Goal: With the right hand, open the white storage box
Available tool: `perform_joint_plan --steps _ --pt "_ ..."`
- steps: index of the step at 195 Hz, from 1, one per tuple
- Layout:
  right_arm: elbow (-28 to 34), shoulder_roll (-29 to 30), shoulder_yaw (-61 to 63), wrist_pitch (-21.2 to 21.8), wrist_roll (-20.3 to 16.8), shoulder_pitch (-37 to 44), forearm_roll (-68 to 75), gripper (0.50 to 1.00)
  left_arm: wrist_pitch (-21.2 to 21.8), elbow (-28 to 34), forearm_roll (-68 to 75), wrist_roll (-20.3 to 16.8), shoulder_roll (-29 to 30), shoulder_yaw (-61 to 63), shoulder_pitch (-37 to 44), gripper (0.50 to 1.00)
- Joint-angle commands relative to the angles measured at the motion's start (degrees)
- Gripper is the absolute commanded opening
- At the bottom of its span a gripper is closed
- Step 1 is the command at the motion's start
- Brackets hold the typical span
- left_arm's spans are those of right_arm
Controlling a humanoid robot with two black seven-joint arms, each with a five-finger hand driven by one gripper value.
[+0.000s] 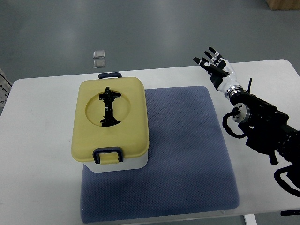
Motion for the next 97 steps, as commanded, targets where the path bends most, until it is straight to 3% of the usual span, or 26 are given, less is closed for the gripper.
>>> perform_joint_plan --steps 1,97 --pt "0.0 0.0 0.0 0.0 0.0 0.06 0.0 0.952 -0.04 -0.09 -0.01 -0.09 0.0 0.08 0.03 1.0" --pt "-0.09 0.0 0.0 -1.58 -0.09 0.06 0.0 0.952 0.31 -0.09 -0.1 -0.09 0.0 -0.18 -0.41 1.0"
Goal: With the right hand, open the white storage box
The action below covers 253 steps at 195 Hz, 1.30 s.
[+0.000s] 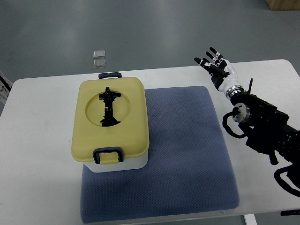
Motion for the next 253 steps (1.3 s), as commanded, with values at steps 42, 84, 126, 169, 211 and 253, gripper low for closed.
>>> perform_joint_plan --steps 42,84,126,169,211,253 --pt "0.0 0.0 -0.09 -0.29 -0.02 0.14 0.0 0.952 0.0 0.01 0.01 0.01 0.0 -0.02 0.0 1.0" --pt "0.0 0.0 -0.7 -0.99 -0.11 0.49 -0.27 0.952 0.0 0.01 0.01 0.01 0.0 -0.11 0.0 1.0" --pt "0.79 0.0 -1.23 -1.08 -0.2 1.55 -1.41 0.952 0.0 0.01 0.01 0.01 0.0 -0.11 0.0 1.0" --pt "8.7 0.0 -3.34 -5.82 -0.2 4.45 -10.2 0.952 0.0 0.01 0.01 0.01 0.0 -0.02 0.0 1.0" --pt "14.33 -4.13 -10.99 -11.01 -0.73 10.25 -21.53 0.95 0.0 0.01 0.01 0.01 0.0 -0.11 0.0 1.0" --pt "16.44 -10.99 -18.19 -3.63 -0.64 19.04 -31.2 0.948 0.0 0.01 0.01 0.01 0.0 -0.11 0.0 1.0"
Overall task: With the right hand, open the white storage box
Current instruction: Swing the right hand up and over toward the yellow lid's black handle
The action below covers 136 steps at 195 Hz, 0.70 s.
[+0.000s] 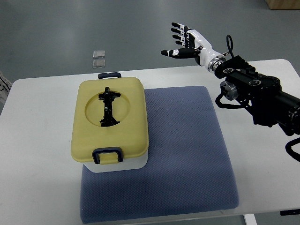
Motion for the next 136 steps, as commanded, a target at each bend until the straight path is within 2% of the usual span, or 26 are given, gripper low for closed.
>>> perform_joint_plan --steps 1,42,75,112,136 --pt "1.62 -3.79 -3.02 5.53 0.14 4.93 -3.93 0.95 0.0 0.0 0.0 0.0 0.0 0.0 0.01 1.0" --pt "5.05 -8.19 -9.88 13.98 0.67 15.57 -13.96 0.948 -0.09 0.0 0.0 0.0 0.0 0.0 0.01 1.0" --pt "12.43 -10.39 -11.37 21.44 1.19 23.21 -22.65 0.948 0.0 0.0 0.0 0.0 0.0 0.0 0.01 1.0" --pt "24.47 -10.48 -11.46 23.55 3.48 31.38 -37.24 0.948 0.0 0.0 0.0 0.0 0.0 0.0 0.01 1.0" --pt "31.68 -9.42 -11.37 23.47 4.36 36.22 -46.12 0.948 0.0 0.0 0.0 0.0 0.0 0.0 0.01 1.0"
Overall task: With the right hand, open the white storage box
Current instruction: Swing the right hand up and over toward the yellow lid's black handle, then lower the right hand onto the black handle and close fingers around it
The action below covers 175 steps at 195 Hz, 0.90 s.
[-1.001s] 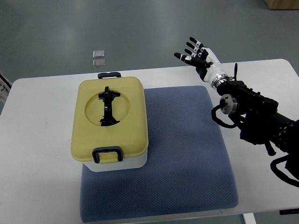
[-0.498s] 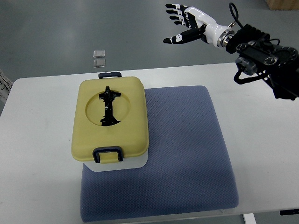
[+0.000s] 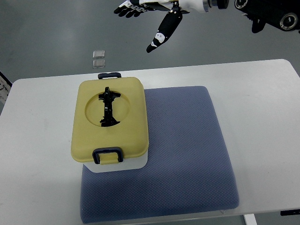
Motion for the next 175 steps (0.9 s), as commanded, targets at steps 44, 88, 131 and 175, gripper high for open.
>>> perform_joint_plan --steps 44,88,131,175 --pt "8.79 7.91 0.09 -0.89 0.74 5.81 -17.18 0.944 0.02 0.0 0.0 0.0 0.0 -0.01 0.0 1.0" --pt "8.0 13.27 -1.66 -5.46 0.21 2.38 -23.59 0.93 0.02 0.0 0.0 0.0 0.0 -0.01 0.0 1.0" --pt "5.54 13.71 -6.24 -10.29 0.12 0.36 -26.67 0.905 0.02 0.0 0.0 0.0 0.0 -0.01 0.0 1.0" --pt "5.71 10.81 -6.33 -10.56 0.56 0.97 -26.85 0.903 0.02 0.0 0.0 0.0 0.0 -0.01 0.0 1.0"
